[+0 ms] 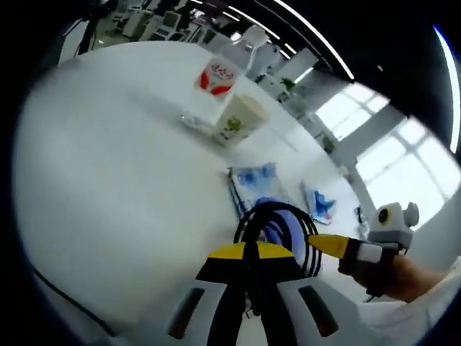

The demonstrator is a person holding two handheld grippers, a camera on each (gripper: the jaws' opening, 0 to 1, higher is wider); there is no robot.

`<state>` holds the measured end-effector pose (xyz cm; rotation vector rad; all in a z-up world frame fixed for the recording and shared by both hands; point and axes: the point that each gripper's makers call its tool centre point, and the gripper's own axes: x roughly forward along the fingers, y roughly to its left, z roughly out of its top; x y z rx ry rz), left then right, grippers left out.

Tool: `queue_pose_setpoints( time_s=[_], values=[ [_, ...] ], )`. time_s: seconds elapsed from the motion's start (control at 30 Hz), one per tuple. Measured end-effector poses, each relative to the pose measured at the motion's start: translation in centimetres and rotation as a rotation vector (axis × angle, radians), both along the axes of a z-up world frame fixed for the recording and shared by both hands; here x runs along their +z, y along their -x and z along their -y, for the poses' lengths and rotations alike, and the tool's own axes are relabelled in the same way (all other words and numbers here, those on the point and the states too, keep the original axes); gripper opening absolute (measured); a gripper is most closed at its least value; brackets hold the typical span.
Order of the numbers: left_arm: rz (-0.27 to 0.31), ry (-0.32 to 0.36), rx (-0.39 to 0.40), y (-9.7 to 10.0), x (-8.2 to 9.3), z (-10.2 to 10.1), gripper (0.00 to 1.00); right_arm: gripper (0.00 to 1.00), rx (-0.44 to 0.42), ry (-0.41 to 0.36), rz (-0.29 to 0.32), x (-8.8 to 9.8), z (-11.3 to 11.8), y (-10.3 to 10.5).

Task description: Arrange the tabletop items into an orderly group along one side of the table until the central work area is clear of visible clutter.

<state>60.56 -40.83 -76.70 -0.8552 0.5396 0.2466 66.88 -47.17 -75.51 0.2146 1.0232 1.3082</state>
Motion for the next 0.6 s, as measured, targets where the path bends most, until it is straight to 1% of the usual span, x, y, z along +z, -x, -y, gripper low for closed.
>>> queue_pose_setpoints(
  time_s=[0.1, 0.2, 0.27, 0.33, 0.6],
  values=[
    [0.024, -0.005, -0.007, -0.3, 0.0, -0.4, 0.0, 0.0, -0.011, -0.021, 0.001, 0.7, 0.0, -0.3],
    [0.047, -0.009, -0.009, -0.6, 0.9, -0.6, 0.0, 0.0, -0.027, -0.042, -0.006, 1.6, 0.1, -0.4],
    [0.054, -0.011, -0.015, -0.8, 1.3, -0.5, 0.0, 0.0, -0.035, -0.051, -0.009, 1.8, 0.2, -0.5],
    [0.06, -0.019, -0.031, -1.1, 1.8, -0.2, 0.0, 0.0, -0.041, -0.056, -0.005, 2.0, 0.4, -0.6],
    [0.084, -0.024, -0.083, -2.6, 2.5, 1.2, 0.0, 0.0, -0.109, -0.066, -0.003, 2.5, 2.4, -1.8]
  ],
)
